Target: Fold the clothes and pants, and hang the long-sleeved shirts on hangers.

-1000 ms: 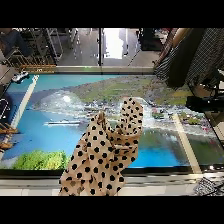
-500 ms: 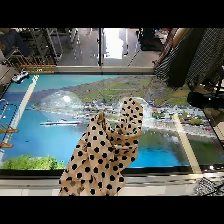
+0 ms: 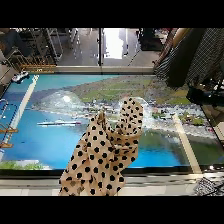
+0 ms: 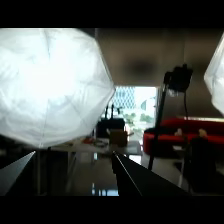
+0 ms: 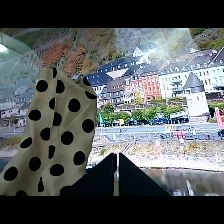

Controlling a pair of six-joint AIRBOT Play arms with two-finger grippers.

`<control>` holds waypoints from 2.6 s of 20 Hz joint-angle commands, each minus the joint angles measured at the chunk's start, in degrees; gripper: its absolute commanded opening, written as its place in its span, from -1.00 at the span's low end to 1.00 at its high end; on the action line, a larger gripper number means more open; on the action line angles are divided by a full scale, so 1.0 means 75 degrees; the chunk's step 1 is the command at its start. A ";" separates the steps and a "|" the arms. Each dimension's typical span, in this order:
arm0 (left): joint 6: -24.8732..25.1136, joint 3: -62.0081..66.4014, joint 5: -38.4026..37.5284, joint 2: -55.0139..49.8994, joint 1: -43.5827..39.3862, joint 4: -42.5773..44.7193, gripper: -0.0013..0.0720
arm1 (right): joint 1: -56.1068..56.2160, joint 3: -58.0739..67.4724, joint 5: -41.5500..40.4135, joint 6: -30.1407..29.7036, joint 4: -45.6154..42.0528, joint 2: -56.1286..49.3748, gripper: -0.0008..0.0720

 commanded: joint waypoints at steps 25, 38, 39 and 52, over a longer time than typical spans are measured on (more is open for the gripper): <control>0.0976 -0.4334 -0.2197 -0.6642 -0.2177 -0.5377 0.50 | 0.6837 -0.3395 -0.1903 -0.2958 0.0111 -0.1177 0.49; 0.1792 -0.0385 -0.4296 -0.6720 -0.1134 -0.5706 -0.94 | 0.5555 0.0577 -0.1463 0.0326 -0.2532 -0.1743 -0.94; 0.1789 0.0595 -0.4386 -0.6720 -0.0883 -0.6105 -0.94 | 0.5342 0.1265 -0.1527 0.0635 -0.2535 -0.1667 -0.94; 0.2710 -0.5633 -0.3031 -0.4112 -0.1405 -0.6537 -0.95 | 0.5004 0.0493 0.1547 0.1594 -0.1399 -0.1113 -0.94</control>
